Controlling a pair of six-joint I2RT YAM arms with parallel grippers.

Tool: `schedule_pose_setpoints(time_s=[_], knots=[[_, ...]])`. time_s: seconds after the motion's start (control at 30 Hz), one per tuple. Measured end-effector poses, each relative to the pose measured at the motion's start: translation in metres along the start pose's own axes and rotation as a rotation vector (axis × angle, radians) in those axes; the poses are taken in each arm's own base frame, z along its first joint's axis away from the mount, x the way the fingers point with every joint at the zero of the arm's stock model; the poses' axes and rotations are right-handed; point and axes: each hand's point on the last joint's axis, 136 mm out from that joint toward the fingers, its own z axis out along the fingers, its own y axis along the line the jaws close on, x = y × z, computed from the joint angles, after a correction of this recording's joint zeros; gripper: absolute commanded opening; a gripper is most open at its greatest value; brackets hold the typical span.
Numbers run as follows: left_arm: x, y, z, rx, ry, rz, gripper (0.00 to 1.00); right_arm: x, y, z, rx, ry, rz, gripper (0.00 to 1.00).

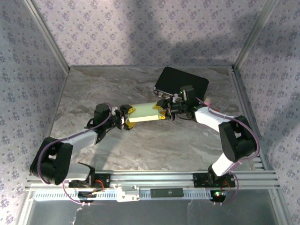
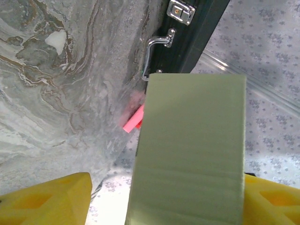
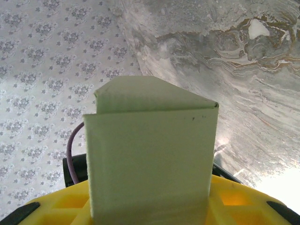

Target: Fold the paper box

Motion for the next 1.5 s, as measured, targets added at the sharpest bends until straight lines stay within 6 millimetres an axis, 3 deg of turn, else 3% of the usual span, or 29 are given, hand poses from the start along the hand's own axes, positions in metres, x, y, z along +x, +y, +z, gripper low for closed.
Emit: schedule_pose_setpoints(time_s=[0.1,0.13,0.27,0.53,0.67,0.83,0.97,1.03,1.13,1.4,1.5], knots=[[-0.002,-0.003,0.000,0.018,-0.011,-0.016,0.59,0.000,-0.001,0.002,0.002,0.003,0.004,0.45],[-0.002,-0.004,0.000,0.022,-0.013,-0.021,0.52,0.000,-0.001,0.002,0.002,0.004,0.004,0.46],[-0.003,-0.007,0.000,0.035,-0.020,-0.029,0.45,0.000,-0.001,0.002,0.000,0.003,0.004,0.50],[-0.008,0.004,-0.004,-0.010,-0.060,-0.084,0.44,-0.003,-0.011,-0.001,0.035,-0.013,-0.021,0.67],[-0.007,0.014,-0.017,-0.060,-0.108,-0.121,0.44,-0.010,-0.019,-0.025,0.112,-0.122,-0.087,0.70],[-0.011,0.026,-0.033,-0.110,-0.165,-0.167,0.43,0.004,0.013,-0.070,0.146,-0.285,-0.332,0.64],[-0.019,0.049,-0.039,-0.194,-0.206,-0.232,0.43,0.030,0.032,-0.088,0.226,-0.417,-0.615,0.62],[-0.020,0.061,-0.042,-0.236,-0.221,-0.261,0.43,0.048,0.034,-0.085,0.268,-0.447,-0.761,0.62],[-0.022,0.074,-0.047,-0.283,-0.248,-0.302,0.42,0.065,0.021,-0.073,0.354,-0.465,-0.938,0.61],[-0.029,0.087,-0.055,-0.323,-0.293,-0.389,0.42,0.061,-0.038,-0.019,0.706,-0.374,-1.216,0.56],[-0.033,0.088,-0.056,-0.322,-0.300,-0.425,0.42,0.059,-0.043,0.002,0.798,-0.338,-1.287,0.58]])
